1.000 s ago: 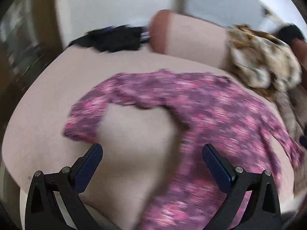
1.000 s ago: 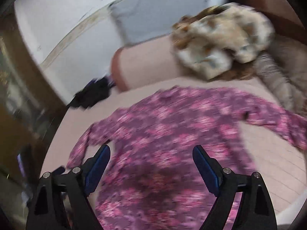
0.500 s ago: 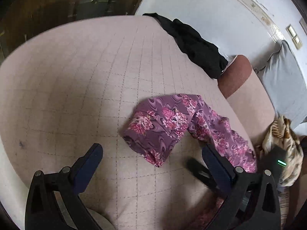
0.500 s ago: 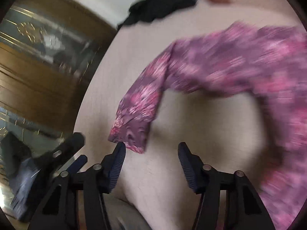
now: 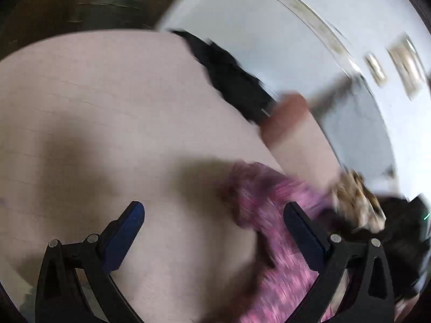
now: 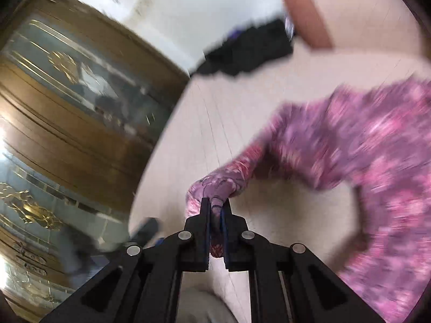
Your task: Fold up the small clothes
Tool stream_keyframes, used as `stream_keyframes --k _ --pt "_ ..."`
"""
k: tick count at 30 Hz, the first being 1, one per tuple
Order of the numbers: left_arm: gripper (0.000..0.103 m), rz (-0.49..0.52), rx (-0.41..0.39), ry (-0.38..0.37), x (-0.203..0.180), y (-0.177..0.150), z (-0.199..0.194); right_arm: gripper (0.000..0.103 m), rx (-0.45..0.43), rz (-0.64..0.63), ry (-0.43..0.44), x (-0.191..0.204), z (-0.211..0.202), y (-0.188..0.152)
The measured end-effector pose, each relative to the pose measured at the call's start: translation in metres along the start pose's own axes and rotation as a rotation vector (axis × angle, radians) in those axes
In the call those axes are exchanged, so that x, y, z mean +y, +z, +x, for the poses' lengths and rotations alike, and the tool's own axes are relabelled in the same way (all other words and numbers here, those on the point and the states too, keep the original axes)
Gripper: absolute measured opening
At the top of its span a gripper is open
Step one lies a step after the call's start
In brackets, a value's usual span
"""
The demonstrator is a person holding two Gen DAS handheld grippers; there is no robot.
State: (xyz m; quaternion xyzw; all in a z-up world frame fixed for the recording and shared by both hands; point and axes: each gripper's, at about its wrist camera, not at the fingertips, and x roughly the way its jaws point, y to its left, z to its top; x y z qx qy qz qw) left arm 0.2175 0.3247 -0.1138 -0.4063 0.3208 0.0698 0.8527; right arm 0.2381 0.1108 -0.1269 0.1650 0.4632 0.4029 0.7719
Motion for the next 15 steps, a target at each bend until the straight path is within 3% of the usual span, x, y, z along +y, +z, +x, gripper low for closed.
stream_keyframes --k 4,7,12,15 --pt "0.103 0.039 0.191 -0.13 -0.039 -0.023 0.02 0.008 -0.105 -0.019 -0.015 0.002 -0.094 -0.012" --pt "0.103 0.066 0.245 -0.188 -0.067 -0.037 0.024 0.008 -0.167 -0.015 -0.055 -0.015 -0.144 -0.037" --pt "0.103 0.102 0.302 -0.204 -0.102 -0.055 0.038 0.008 -0.228 0.1 -0.048 -0.073 -0.213 -0.078" --pt "0.103 0.114 0.364 -0.165 -0.112 -0.067 0.059 0.008 -0.26 0.192 -0.087 -0.121 -0.232 -0.102"
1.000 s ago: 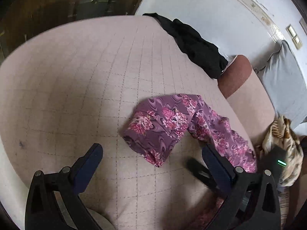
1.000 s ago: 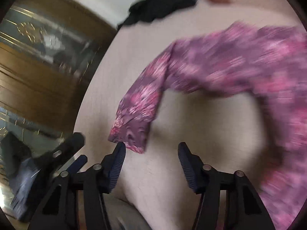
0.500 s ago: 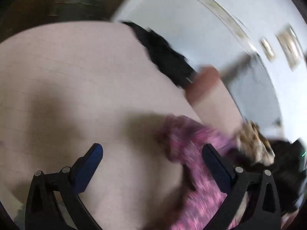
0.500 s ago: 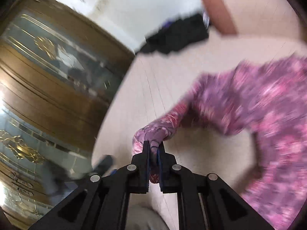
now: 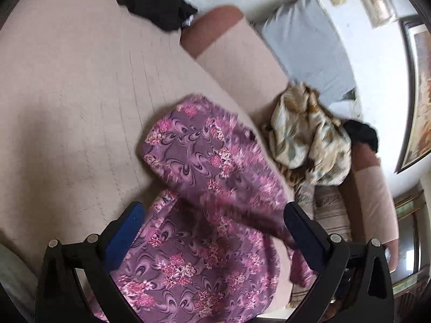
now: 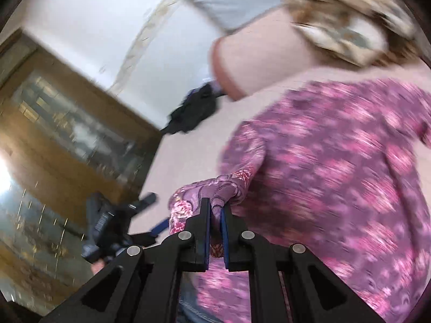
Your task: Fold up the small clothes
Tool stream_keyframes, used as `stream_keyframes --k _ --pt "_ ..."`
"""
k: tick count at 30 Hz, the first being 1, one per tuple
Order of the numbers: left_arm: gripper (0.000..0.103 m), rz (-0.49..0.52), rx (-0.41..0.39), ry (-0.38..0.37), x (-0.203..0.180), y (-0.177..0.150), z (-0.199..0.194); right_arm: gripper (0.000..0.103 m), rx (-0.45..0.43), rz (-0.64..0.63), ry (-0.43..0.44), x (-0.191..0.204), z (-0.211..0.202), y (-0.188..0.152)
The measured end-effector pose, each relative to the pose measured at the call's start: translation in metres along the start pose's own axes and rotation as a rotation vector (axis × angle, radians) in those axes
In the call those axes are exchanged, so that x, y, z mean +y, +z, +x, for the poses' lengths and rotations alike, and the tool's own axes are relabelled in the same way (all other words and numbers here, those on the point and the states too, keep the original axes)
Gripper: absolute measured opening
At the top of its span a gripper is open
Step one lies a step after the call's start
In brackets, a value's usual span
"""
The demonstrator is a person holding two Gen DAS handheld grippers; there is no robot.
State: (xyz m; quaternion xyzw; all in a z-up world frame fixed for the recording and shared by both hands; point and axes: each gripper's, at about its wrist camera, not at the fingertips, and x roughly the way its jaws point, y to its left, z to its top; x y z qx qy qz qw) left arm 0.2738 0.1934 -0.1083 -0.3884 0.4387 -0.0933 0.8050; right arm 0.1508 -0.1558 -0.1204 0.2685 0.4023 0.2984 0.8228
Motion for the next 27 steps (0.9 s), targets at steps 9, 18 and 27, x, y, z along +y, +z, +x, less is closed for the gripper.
stream_keyframes --k 9,18,27 --pt "0.103 -0.062 0.064 0.135 0.006 0.034 0.054 0.008 -0.007 0.073 -0.053 -0.051 -0.047 0.005" --pt "0.099 -0.064 0.115 0.158 0.013 0.063 0.093 0.01 0.287 -0.076 -0.442 -0.083 -0.014 -0.02" --pt "0.089 -0.209 0.205 -0.04 0.041 0.057 0.103 0.091 0.203 -0.146 -0.473 -0.065 -0.017 -0.01"
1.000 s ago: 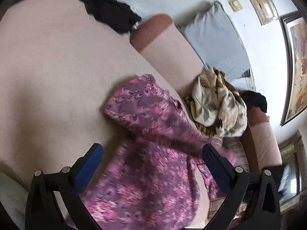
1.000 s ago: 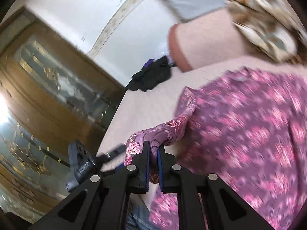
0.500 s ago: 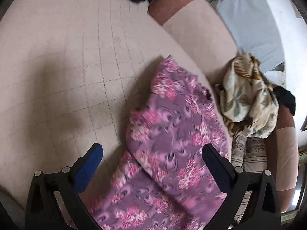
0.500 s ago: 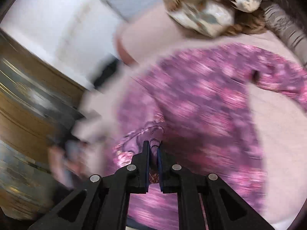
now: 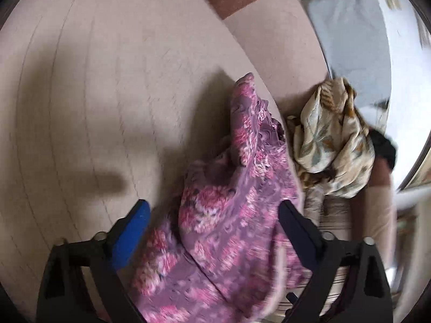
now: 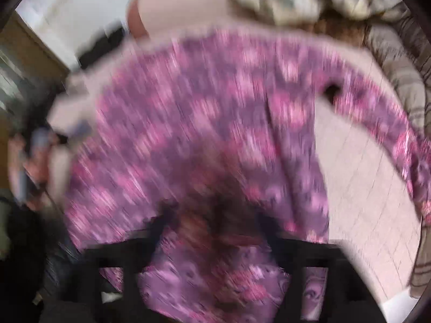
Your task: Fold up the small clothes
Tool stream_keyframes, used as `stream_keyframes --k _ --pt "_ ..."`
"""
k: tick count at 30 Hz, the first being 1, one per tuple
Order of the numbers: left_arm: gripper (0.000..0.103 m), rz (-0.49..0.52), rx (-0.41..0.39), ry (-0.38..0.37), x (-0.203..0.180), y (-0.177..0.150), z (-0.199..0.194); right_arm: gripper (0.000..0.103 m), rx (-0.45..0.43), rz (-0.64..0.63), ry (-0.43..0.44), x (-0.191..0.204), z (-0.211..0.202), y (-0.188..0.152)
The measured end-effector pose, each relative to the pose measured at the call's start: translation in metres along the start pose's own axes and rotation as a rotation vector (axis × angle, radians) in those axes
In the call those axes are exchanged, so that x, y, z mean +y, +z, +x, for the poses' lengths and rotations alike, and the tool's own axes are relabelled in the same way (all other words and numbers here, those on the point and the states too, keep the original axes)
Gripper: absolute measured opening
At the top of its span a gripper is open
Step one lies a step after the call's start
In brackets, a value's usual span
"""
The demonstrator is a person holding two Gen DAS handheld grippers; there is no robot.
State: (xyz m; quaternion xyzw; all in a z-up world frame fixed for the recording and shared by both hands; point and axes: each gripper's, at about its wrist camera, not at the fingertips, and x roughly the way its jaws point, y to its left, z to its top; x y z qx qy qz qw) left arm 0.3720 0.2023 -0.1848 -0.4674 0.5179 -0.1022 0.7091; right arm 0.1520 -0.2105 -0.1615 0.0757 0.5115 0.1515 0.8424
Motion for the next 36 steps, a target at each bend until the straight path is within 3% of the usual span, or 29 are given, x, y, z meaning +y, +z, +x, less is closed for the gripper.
stream_keyframes --k 1,4,5,10,12,14,17,19,22,23,24,27,28,30,34,36 --pt "0.086 -0.027 0.019 -0.036 0.005 0.003 -0.001 0.091 -0.052 0.006 0.036 0.006 -0.011 0.008" --pt "0.085 -0.046 0.006 -0.072 0.013 0.012 -0.001 0.091 -0.086 0.04 0.23 0.027 -0.012 0.045" --pt "0.08 -0.067 0.008 -0.085 0.018 0.016 0.001 0.091 -0.087 0.047 0.301 0.036 -0.008 0.063" --pt "0.074 -0.167 0.027 -0.144 0.033 0.022 0.018 0.09 -0.028 0.063 0.42 0.081 0.054 0.175" --pt "0.064 -0.184 0.04 -0.167 0.034 0.023 0.026 0.085 0.019 0.089 0.414 0.091 0.09 0.206" --pt "0.047 -0.186 0.051 -0.152 0.036 0.024 0.031 0.078 0.082 0.091 0.393 0.105 0.126 0.235" --pt "0.047 -0.237 0.07 -0.164 0.046 0.024 0.038 0.073 0.138 0.064 0.308 0.128 0.182 0.27" --pt "0.047 -0.267 0.075 -0.187 0.05 0.023 0.042 0.073 0.172 0.061 0.265 0.142 0.214 0.282" --pt "0.042 -0.273 0.079 -0.201 0.052 0.025 0.045 0.065 0.208 -0.006 0.198 0.16 0.249 0.286" --pt "0.04 -0.279 0.074 -0.209 0.053 0.026 0.046 0.043 0.233 -0.016 0.185 0.162 0.258 0.287" --pt "0.038 -0.282 0.069 -0.218 0.053 0.026 0.046 0.009 0.247 -0.018 0.19 0.163 0.261 0.286" --pt "0.021 -0.255 0.06 -0.21 0.047 0.028 0.043 0.007 0.206 -0.034 0.212 0.16 0.244 0.282" --pt "0.004 -0.241 0.057 -0.209 0.044 0.027 0.042 0.007 0.19 -0.041 0.214 0.16 0.238 0.282" --pt "0.002 -0.22 0.03 -0.19 0.038 0.027 0.031 0.007 0.175 -0.039 0.217 0.157 0.225 0.282" --pt "0.001 -0.188 -0.118 -0.292 0.027 0.029 -0.023 0.006 0.12 -0.014 0.221 0.145 0.2 0.288" --pt "0.001 -0.162 -0.185 -0.289 0.025 0.031 -0.038 0.006 0.067 0.009 0.265 0.138 0.19 0.296"
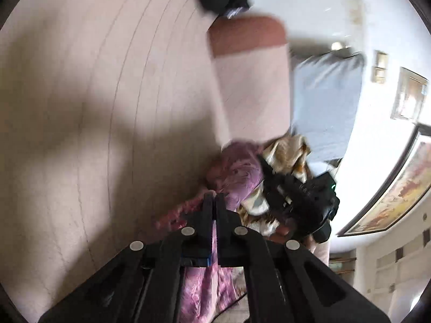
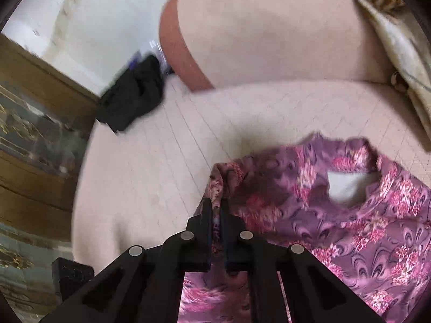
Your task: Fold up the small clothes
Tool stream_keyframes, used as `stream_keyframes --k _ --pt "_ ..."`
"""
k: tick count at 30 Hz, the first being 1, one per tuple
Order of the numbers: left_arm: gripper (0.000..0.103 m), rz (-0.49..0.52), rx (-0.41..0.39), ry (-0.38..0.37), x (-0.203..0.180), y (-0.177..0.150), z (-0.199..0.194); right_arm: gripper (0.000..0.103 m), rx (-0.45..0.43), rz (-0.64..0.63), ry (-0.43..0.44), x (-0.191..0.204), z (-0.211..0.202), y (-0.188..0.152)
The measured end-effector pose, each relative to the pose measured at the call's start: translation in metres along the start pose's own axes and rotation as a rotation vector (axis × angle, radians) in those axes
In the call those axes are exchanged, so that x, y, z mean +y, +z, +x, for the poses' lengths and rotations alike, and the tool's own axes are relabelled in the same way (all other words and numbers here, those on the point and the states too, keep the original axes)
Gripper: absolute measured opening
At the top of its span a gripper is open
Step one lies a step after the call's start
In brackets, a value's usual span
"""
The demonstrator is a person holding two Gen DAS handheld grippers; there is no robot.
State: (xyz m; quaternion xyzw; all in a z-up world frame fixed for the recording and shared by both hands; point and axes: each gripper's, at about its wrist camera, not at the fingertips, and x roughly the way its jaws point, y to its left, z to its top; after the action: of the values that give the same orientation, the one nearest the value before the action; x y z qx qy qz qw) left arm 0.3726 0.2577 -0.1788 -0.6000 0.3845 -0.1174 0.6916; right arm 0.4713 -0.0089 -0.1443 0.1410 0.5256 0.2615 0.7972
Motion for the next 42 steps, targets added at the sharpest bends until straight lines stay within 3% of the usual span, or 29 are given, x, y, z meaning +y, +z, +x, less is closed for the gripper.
stream_keyframes --k 3,6,7,9,10,11,12,13,15,19,22,25,26,27,29,30,32,34,39,41,42 --pt "0.001 -0.036 -0.048 0.039 0.013 0.01 -0.002 0.006 -0.022 0.018 0.043 -0.002 -0.005 0.005" --pt "0.002 -0.084 -0.041 0.164 0.042 0.015 0.014 0.007 0.005 0.018 0.013 -0.004 0.017 0.004" --pt "0.003 -0.083 -0.026 0.252 0.05 0.016 0.023 0.007 0.026 0.018 -0.009 -0.006 0.031 0.003" --pt "0.006 -0.093 -0.05 0.335 0.052 0.014 0.023 0.021 0.102 0.006 -0.08 -0.009 0.056 -0.002" --pt "0.016 -0.069 -0.044 0.329 0.048 0.013 0.021 0.022 0.132 0.024 -0.094 -0.014 0.059 -0.006" --pt "0.034 -0.052 -0.046 0.322 0.042 0.013 0.018 0.025 0.122 0.045 -0.06 -0.019 0.051 -0.012" --pt "0.044 -0.028 -0.068 0.317 0.034 0.012 0.014 0.041 0.101 0.055 -0.039 -0.021 0.037 -0.018" --pt "0.056 0.032 -0.119 0.314 0.02 0.008 0.007 0.064 0.062 0.061 -0.042 -0.023 0.012 -0.031" --pt "0.061 0.157 -0.163 0.35 -0.003 0.003 0.005 0.077 -0.015 0.056 -0.054 -0.026 -0.032 -0.059" --pt "0.062 0.252 -0.124 0.35 -0.012 -0.011 0.014 0.077 -0.061 0.058 -0.106 -0.048 -0.096 -0.137" --pt "0.062 0.311 -0.081 0.358 -0.018 -0.023 0.026 0.077 -0.048 0.133 -0.234 -0.083 -0.128 -0.213" --pt "0.062 0.374 -0.049 0.377 -0.025 -0.036 0.038 0.068 -0.031 0.222 -0.226 -0.107 -0.131 -0.26" --pt "0.062 0.383 -0.036 0.381 -0.018 -0.04 0.032 0.06 -0.016 0.255 -0.198 -0.114 -0.127 -0.271" --pt "0.062 0.384 -0.023 0.383 -0.017 -0.041 0.036 0.037 0.018 0.262 -0.197 -0.115 -0.118 -0.275" --pt "0.062 0.367 -0.006 0.389 -0.012 -0.042 0.039 0.019 0.06 0.195 -0.273 -0.105 -0.113 -0.279" --pt "0.062 0.351 -0.007 0.387 -0.009 -0.042 0.037 0.015 0.053 0.194 -0.232 -0.098 -0.126 -0.28" --pt "0.063 0.338 -0.01 0.378 -0.006 -0.043 0.035 0.015 0.003 0.188 -0.138 -0.084 -0.156 -0.284" --pt "0.063 0.363 -0.016 0.411 -0.007 -0.045 0.038 0.015 -0.022 0.209 -0.108 -0.08 -0.175 -0.294" --pt "0.065 0.393 -0.013 0.495 0.002 -0.045 0.054 0.023 0.075 0.291 -0.18 -0.109 -0.15 -0.327" --pt "0.065 0.397 -0.009 0.513 0.006 -0.043 0.057 0.033 0.055 0.276 -0.142 -0.107 -0.153 -0.326" --pt "0.066 0.4 -0.008 0.525 0.008 -0.042 0.06 0.047 0.03 0.24 -0.149 -0.102 -0.158 -0.324"
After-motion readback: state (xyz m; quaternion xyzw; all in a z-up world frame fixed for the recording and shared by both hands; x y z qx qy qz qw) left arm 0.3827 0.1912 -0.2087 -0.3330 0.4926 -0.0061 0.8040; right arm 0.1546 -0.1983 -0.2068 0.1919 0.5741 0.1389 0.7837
